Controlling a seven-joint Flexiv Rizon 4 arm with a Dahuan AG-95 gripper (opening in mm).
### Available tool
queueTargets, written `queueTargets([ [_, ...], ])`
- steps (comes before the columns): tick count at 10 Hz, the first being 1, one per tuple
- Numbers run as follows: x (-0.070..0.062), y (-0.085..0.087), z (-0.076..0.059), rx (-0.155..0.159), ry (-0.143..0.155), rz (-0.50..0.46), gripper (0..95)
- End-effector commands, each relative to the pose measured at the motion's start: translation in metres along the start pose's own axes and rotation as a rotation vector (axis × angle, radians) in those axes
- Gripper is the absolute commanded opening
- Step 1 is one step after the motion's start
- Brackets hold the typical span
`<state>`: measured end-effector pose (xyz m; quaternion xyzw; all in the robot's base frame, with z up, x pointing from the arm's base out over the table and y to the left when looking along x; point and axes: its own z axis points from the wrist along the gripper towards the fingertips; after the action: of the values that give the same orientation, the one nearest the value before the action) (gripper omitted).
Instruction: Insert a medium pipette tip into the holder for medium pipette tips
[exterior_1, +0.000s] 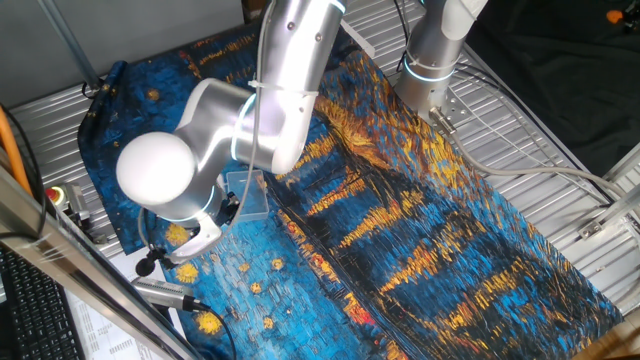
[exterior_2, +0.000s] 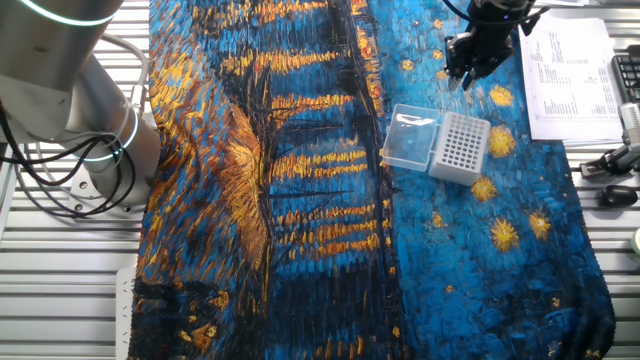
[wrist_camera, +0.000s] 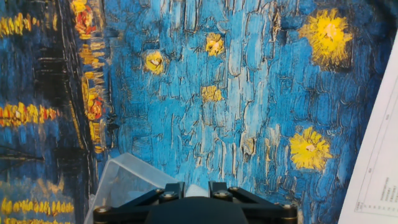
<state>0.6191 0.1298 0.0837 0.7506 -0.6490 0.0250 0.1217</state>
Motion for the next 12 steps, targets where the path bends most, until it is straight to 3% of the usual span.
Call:
queueTargets([
  [1, 0.0008, 0.0026, 0.0019, 0.007, 0.001, -0.006, 19.0],
  [4, 0.0015, 0.0056, 0.0037, 0.014, 0.003, -0.006, 19.0],
  [8, 0.0024, 0.0018, 0.0054, 0.059, 0.014, -0.042, 19.0],
  [12, 0.0052, 0.0028, 0.0047, 0.059, 0.013, -0.04, 19.0],
])
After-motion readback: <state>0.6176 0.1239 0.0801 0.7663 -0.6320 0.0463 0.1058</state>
